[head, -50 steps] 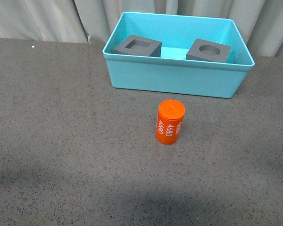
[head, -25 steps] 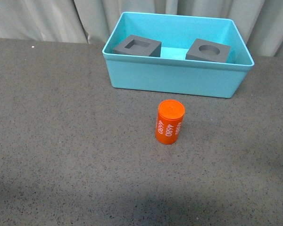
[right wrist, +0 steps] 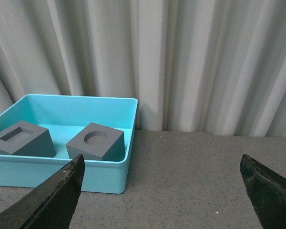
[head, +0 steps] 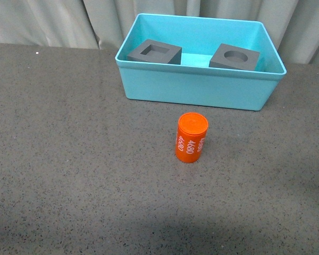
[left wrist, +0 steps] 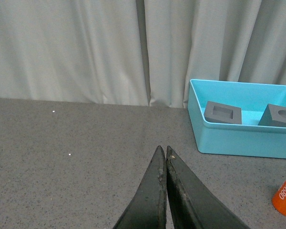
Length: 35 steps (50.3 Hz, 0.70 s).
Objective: Place gray and orange parts in blue box
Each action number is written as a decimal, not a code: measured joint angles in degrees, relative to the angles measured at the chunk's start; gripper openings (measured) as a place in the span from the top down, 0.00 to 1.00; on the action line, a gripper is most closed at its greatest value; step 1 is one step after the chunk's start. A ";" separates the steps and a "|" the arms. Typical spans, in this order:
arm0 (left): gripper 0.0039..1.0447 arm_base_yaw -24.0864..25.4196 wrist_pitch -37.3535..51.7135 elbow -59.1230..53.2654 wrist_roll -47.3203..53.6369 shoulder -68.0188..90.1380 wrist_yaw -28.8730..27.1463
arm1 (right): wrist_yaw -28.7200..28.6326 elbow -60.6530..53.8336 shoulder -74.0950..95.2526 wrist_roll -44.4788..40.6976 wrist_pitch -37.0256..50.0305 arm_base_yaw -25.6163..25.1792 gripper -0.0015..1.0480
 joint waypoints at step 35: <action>0.69 0.00 -14.67 0.02 0.00 -14.25 0.09 | -18.97 5.38 0.87 -13.55 -21.29 0.37 0.09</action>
